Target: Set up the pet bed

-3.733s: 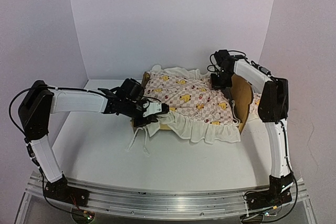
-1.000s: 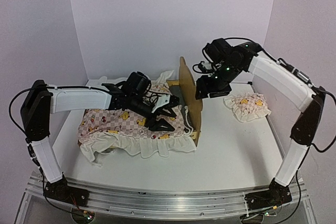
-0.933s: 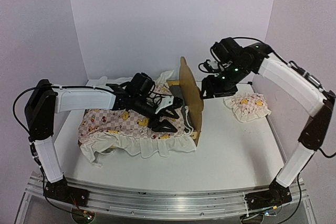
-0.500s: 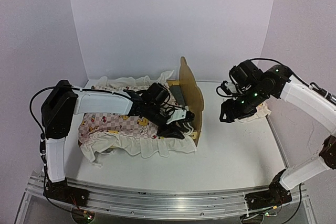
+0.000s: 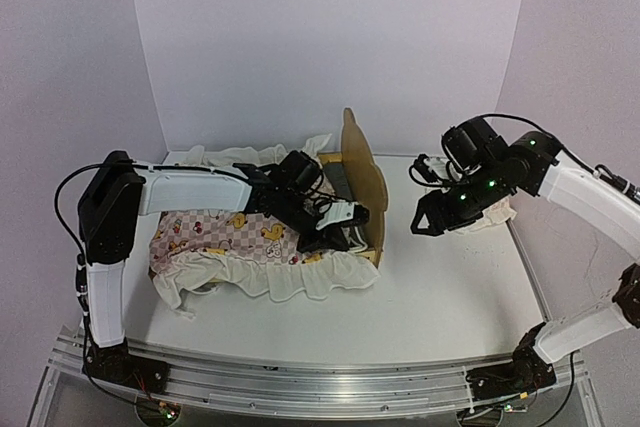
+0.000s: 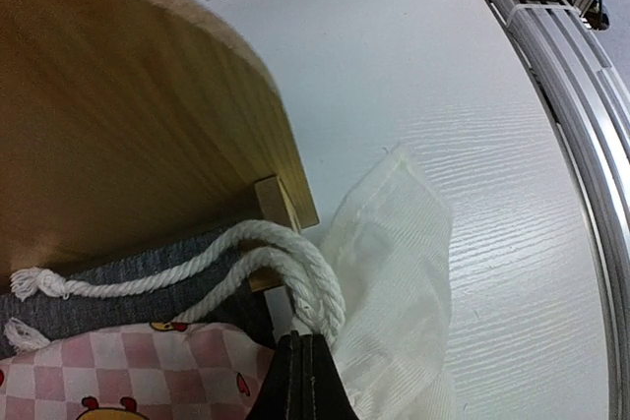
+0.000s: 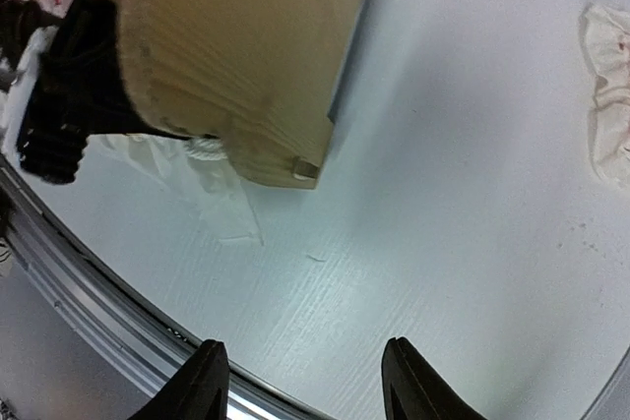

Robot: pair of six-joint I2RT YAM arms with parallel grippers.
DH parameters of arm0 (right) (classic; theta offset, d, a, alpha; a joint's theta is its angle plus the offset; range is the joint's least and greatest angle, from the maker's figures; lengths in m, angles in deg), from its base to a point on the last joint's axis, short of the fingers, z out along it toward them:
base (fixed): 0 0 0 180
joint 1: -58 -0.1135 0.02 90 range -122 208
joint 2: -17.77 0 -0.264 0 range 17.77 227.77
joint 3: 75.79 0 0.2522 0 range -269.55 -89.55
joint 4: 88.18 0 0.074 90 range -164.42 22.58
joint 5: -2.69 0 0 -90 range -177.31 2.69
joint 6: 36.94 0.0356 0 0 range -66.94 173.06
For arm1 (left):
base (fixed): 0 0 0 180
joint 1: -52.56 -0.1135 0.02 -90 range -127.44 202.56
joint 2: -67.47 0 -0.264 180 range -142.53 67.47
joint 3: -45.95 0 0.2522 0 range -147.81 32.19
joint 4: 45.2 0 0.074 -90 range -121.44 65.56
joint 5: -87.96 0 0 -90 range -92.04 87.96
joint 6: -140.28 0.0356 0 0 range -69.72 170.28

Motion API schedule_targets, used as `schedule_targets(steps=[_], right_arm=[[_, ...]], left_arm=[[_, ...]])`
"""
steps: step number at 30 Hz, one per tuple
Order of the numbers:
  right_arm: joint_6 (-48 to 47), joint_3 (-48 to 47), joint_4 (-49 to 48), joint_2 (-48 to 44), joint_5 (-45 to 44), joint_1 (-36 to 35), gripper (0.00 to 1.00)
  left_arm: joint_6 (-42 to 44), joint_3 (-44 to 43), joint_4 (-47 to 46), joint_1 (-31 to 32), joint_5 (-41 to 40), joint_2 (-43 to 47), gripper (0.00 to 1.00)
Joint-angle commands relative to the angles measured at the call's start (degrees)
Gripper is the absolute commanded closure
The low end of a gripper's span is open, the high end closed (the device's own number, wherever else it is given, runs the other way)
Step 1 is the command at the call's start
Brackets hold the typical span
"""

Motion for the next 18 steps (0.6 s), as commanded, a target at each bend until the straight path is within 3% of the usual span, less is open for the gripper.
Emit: schedule_targets(steps=[1,7,12,18], right_arm=[[-6.09,2.15,-9.24,-4.44,11.12,-2.6,0.48],[-14.49,7.05,-25.08,-7.47,9.47,-10.38,0.51],[-18.53,1.87,-25.7,0.15,7.28,-14.04,0.53],[-20.39,-4.02,-25.79,10.01,-3.19,-14.65,0.62]], left_arm=[[1.66,-3.62,6.48,-5.87,3.39,6.55,1.0],[11.97,-0.58,13.8,-11.44,7.91,12.59,1.0],[19.84,3.01,17.53,-16.36,11.52,16.45,1.0],[26.84,6.17,20.01,-23.14,15.96,17.41,1.0]])
